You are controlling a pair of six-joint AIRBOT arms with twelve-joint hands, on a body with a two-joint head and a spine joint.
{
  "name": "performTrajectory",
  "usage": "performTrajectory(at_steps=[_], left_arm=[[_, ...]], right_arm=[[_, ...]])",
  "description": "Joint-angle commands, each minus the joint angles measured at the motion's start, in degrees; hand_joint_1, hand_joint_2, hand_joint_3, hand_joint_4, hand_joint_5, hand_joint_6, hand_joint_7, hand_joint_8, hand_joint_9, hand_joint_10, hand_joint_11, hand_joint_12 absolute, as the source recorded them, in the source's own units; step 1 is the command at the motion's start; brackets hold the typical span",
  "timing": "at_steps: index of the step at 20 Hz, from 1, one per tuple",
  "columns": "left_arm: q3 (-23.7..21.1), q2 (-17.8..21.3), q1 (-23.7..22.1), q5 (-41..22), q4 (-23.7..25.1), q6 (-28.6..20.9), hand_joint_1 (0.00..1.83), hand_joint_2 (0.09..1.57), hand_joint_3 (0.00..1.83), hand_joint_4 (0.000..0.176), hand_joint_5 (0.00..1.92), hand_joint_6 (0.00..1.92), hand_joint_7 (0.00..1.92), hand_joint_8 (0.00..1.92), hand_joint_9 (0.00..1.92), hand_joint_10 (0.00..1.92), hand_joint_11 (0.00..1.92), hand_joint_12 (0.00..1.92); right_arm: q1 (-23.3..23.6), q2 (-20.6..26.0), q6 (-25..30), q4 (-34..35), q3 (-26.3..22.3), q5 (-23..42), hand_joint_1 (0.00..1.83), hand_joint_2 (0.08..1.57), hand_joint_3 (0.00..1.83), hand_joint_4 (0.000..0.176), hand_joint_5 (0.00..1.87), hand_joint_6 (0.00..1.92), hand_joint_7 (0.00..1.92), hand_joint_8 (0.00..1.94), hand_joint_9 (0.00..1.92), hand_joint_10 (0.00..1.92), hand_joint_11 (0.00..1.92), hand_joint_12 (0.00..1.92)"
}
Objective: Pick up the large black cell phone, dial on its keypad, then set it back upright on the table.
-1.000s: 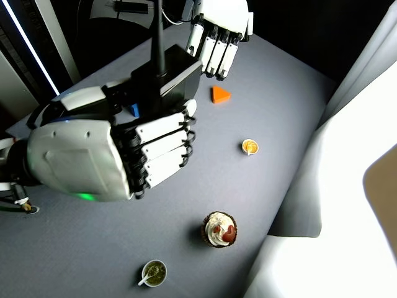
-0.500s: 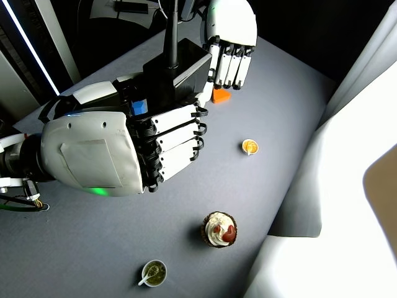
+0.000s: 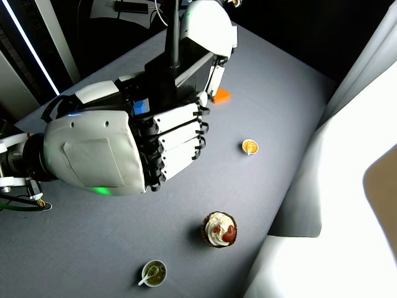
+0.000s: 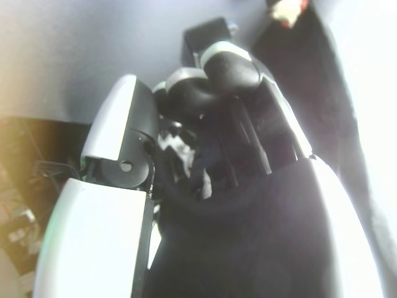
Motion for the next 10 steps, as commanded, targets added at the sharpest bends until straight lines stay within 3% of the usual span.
performTrajectory(at_steps=[1, 3, 5, 8, 9, 10], left_arm=[[-0.06, -0.23, -0.71, -1.73, -2.64, 1.17, 1.28, 1.33, 0.01, 0.124, 0.0, 0.0, 0.58, 1.7, 0.74, 1.92, 0.66, 1.92], [0.92, -0.77, -0.27, -0.84, -2.84, 1.91, 1.29, 1.32, 0.01, 0.132, 0.0, 0.0, 0.6, 1.68, 0.75, 1.92, 0.66, 1.92], [2.04, -1.28, -0.16, -0.47, -2.84, 2.49, 1.28, 1.32, 0.01, 0.121, 0.0, 0.0, 0.59, 1.67, 0.72, 1.92, 0.61, 1.92], [3.21, -2.44, -0.21, 0.35, -3.3, 2.92, 1.28, 1.32, 0.01, 0.122, 0.0, 0.0, 0.59, 1.69, 0.72, 1.92, 0.64, 1.92], [3.21, -2.91, -0.21, 0.55, -4.28, 3.58, 1.28, 1.33, 0.01, 0.114, 0.0, 0.0, 0.58, 1.7, 0.73, 1.92, 0.66, 1.92], [3.18, -3.36, -0.2, 0.62, -4.67, 3.72, 1.29, 1.32, 0.01, 0.124, 0.0, 0.0, 0.6, 1.68, 0.75, 1.92, 0.67, 1.92]], right_arm=[[1.0, 0.53, 1.08, 0.87, 0.12, 8.4, 1.36, 1.17, 0.0, 0.0, 0.92, 0.86, 0.81, 1.33, 0.8, 1.42, 0.89, 1.26], [1.02, 0.52, 1.04, 0.87, 0.12, 8.41, 1.36, 1.17, 0.0, 0.0, 0.93, 0.85, 0.81, 1.33, 0.79, 1.42, 0.88, 1.28], [1.09, 0.51, 1.04, 0.87, 0.12, 8.41, 1.36, 1.17, 0.0, 0.0, 0.93, 0.85, 0.82, 1.33, 0.79, 1.41, 0.88, 1.29], [1.11, 0.5, 0.89, 0.88, 0.14, 8.41, 1.36, 1.18, 0.0, 0.0, 0.9, 0.88, 0.78, 1.35, 0.79, 1.46, 0.88, 1.34], [1.11, 0.48, 0.85, 0.88, 0.18, 8.41, 1.36, 1.18, 0.0, 0.0, 0.91, 0.87, 0.78, 1.35, 0.79, 1.45, 0.86, 1.34], [1.12, 0.42, 0.82, 0.89, 0.26, 8.41, 1.36, 1.18, 0.0, 0.0, 0.9, 0.89, 0.8, 1.35, 0.8, 1.43, 0.85, 1.34]])
